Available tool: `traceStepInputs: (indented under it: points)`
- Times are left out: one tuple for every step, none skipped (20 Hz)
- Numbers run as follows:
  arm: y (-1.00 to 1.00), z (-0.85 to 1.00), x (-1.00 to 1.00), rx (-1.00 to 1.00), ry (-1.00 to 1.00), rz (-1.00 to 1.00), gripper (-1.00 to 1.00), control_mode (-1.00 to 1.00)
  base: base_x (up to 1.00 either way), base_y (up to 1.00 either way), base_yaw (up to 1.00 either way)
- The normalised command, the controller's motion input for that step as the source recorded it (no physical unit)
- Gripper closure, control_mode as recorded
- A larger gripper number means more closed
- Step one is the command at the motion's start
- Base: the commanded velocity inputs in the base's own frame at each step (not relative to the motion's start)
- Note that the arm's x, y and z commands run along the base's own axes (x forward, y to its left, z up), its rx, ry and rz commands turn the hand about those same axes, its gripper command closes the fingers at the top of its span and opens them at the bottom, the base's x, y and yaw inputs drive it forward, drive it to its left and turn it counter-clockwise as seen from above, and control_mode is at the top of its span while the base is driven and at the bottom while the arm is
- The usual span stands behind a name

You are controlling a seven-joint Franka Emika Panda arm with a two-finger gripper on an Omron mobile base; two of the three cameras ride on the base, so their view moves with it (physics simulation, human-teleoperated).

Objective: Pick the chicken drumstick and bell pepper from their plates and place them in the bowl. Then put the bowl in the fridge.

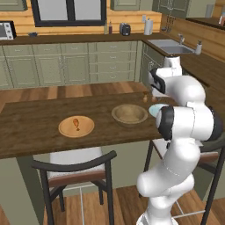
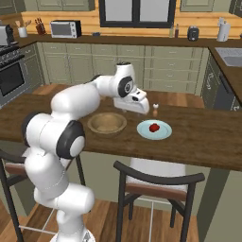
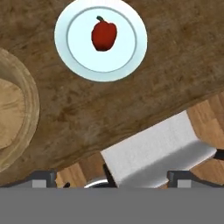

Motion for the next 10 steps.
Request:
traceStepInputs:
  points:
    - [-0.6,-0.48,0.7,-0.13,-0.02,-0.09,-1.0,-1.0,0.0,0.0,0.0]
    - [-0.49,-0.35,0.78,-0.1,0.0,-0.1,-1.0,-1.0,0.0,0.0,0.0]
    - [-0.53,-0.27,0.64,-0.13,-0.02,-0.09,-1.0,-1.0,0.0,0.0,0.0]
    - [-0.51,-0.33,0.57,-0.14,-0.04,-0.09,-1.0,-1.0,0.0,0.0,0.0]
    - [-0.39,-0.45,0.43,-0.2,-0.18,-0.06,-1.0,-1.0,0.0,0.0,0.0]
    - [-0.31,-0.58,0.24,-0.22,-0.27,-0.04,-1.0,-1.0,0.0,0.0,0.0]
    - [-0.21,-0.59,0.06,-0.22,-0.42,-0.01,-1.0,-1.0,0.0,0.0,0.0]
    - [-0.19,-0.49,0.11,-0.21,-0.42,-0.01,-1.0,-1.0,0.0,0.0,0.0]
    - [-0.16,-0.32,0.16,-0.16,-0.37,-0.03,-1.0,-1.0,0.0,0.0,0.0]
    - [-0.06,-0.26,0.26,-0.12,-0.3,-0.07,-1.0,-1.0,0.0,0.0,0.0]
